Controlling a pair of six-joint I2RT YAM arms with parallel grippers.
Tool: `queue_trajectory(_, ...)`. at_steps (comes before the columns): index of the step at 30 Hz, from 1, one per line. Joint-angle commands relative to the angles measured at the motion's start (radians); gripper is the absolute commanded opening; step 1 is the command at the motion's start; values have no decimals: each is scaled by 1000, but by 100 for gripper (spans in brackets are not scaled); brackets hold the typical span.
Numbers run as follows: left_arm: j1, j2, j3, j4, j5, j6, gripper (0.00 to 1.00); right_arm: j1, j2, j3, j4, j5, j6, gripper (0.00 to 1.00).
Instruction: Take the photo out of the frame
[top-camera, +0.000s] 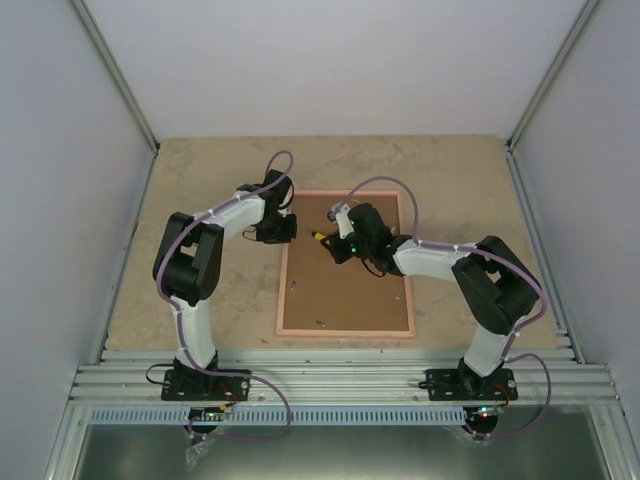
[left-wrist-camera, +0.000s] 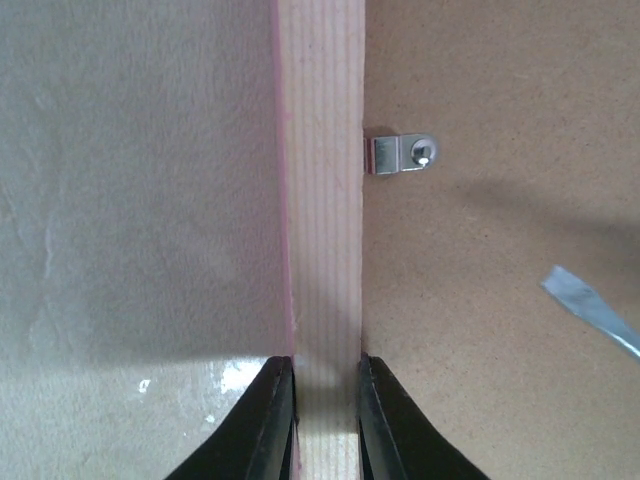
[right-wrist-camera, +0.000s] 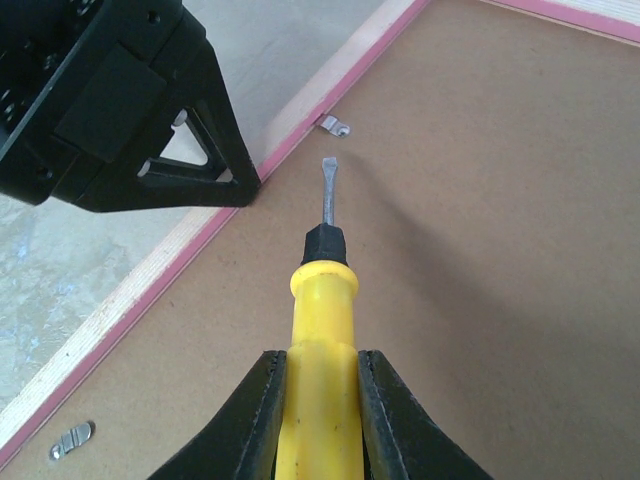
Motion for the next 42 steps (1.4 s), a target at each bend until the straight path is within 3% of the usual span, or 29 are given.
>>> queue_trajectory(1,-24,-33,-35,-22,63,9,13,2,40,42,43,-62,-17,0)
queue_trajectory(24,-64,-46,-58,-26,77,-5,13,0,146,81,54,23,-16,0)
queue_trajectory(42,-65,-67,-83,-18,76,-31,12,-3,137,92,25,89,8,0)
